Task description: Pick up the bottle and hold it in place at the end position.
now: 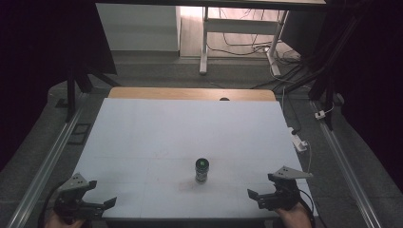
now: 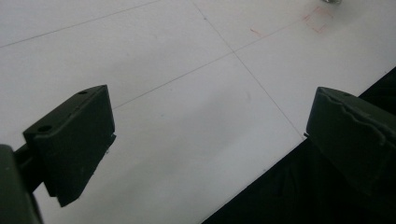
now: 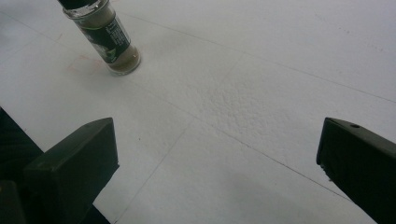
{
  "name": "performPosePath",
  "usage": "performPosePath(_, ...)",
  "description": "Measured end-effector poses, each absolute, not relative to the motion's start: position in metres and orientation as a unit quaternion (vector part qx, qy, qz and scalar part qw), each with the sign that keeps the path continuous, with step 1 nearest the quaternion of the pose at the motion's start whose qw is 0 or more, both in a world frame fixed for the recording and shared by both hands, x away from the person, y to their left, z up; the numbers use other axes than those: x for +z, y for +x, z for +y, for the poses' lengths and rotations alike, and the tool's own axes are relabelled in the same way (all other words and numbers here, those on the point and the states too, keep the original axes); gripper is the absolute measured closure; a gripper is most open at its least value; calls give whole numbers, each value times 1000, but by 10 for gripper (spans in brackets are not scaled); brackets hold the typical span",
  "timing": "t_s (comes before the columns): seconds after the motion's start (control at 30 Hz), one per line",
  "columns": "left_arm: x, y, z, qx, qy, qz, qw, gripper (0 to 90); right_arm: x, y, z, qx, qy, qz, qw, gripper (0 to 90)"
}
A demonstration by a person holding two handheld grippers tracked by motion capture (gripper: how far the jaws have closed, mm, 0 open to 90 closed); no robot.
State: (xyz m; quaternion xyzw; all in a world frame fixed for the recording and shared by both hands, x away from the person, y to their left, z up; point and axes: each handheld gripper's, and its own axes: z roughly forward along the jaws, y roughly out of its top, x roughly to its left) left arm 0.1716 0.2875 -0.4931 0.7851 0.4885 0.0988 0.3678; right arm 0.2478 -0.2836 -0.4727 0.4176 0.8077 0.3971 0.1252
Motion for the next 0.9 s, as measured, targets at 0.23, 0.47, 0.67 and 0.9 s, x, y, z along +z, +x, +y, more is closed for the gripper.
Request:
performPosePath(0.23, -492, 171, 288, 103, 784, 489, 369, 18, -473, 247, -282, 394, 417, 808, 133, 0)
performPosePath(0.47, -492, 170, 285, 110, 788, 487, 361, 14, -471, 246, -280, 393, 412, 809, 145, 0)
performPosePath(0.67, -492, 171, 287, 108, 786, 489, 364, 5, -468, 246, -279, 404, 410, 806, 139, 0)
performPosePath(0.9, -492, 171, 288, 105, 783, 490, 368, 1, -468, 247, -274, 405, 394, 814, 133, 0)
